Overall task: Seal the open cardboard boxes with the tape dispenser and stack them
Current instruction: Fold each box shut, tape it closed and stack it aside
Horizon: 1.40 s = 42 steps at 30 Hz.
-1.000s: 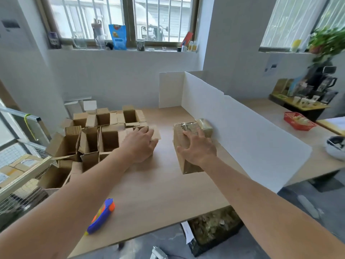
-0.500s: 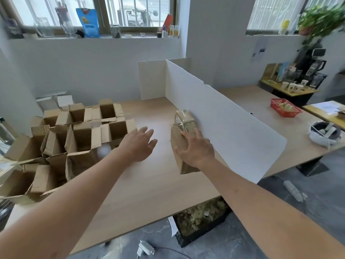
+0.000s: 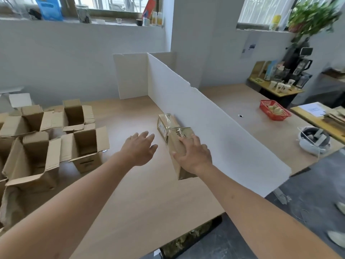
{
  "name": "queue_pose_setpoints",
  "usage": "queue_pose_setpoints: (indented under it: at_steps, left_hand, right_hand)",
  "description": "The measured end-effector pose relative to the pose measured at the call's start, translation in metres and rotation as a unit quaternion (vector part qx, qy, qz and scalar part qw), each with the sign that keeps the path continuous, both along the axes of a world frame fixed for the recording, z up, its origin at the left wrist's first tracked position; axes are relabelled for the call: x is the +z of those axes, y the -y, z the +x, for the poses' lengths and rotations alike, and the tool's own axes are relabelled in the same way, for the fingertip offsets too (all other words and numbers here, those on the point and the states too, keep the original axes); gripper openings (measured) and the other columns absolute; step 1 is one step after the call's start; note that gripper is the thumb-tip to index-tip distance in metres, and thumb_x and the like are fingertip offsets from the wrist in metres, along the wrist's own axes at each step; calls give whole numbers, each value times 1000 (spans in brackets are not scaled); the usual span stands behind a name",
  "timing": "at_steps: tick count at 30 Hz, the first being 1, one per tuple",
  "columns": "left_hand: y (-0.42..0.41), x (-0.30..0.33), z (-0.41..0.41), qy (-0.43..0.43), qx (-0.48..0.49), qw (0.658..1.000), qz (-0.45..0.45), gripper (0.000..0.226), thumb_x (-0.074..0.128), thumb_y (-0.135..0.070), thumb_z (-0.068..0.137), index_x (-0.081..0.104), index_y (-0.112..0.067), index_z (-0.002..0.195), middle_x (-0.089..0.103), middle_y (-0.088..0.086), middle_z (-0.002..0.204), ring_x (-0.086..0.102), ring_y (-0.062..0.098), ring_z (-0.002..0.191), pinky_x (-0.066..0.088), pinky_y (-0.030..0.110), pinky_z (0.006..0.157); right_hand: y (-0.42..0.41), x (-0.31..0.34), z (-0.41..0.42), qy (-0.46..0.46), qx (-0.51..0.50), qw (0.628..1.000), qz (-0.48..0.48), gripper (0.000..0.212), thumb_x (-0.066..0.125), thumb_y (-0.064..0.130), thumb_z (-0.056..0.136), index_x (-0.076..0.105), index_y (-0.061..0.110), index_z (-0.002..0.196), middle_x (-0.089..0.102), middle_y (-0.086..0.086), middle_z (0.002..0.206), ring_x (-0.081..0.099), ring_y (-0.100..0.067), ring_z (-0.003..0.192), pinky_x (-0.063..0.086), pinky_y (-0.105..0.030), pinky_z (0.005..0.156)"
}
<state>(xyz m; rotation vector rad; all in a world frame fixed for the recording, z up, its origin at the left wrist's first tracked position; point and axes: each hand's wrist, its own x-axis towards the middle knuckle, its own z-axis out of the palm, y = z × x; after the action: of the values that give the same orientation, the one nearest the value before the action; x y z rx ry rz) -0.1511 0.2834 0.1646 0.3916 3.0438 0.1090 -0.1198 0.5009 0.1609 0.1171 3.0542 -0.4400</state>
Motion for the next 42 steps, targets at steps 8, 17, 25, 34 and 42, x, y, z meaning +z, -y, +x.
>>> queue_pose_setpoints:
  at_steps: [8,17,25,34,42]
  left_hand:
    - [-43,-16,-68,27,3,1000,-5,56,33,-50,106,35,-22,155,33,5,163,37,34,141,34,46,115]
    - [-97,-51,-115,44,85,995,18,51,36,-45,107,43,-17,149,35,10,161,37,34,142,33,45,118]
    - [-132,-75,-141,71,131,988,26,52,37,-44,107,41,-17,151,35,10,161,36,34,143,35,44,114]
    - [-128,-120,-196,98,133,985,40,51,39,-41,106,41,-16,151,35,10,160,35,36,142,35,46,111]
    - [-123,-174,-232,122,115,985,46,48,42,-38,105,46,-13,146,42,12,153,40,37,137,39,47,110]
  right_hand:
    - [-42,-20,-72,20,1,1000,-4,71,47,74,81,37,48,146,25,-2,161,49,-40,122,37,-45,105]
    - [-92,-70,-151,73,48,996,-8,69,48,69,80,37,48,144,20,0,163,47,-41,125,36,-45,106]
    - [-106,-103,-191,89,67,994,-9,69,49,68,84,36,47,148,18,0,163,44,-40,126,33,-44,110]
    - [-85,-151,-242,89,70,993,-20,68,53,66,87,36,45,149,16,-2,165,41,-39,132,32,-45,112]
    - [-76,-207,-268,80,58,995,-21,68,57,64,89,36,44,150,12,1,166,33,-36,138,28,-46,117]
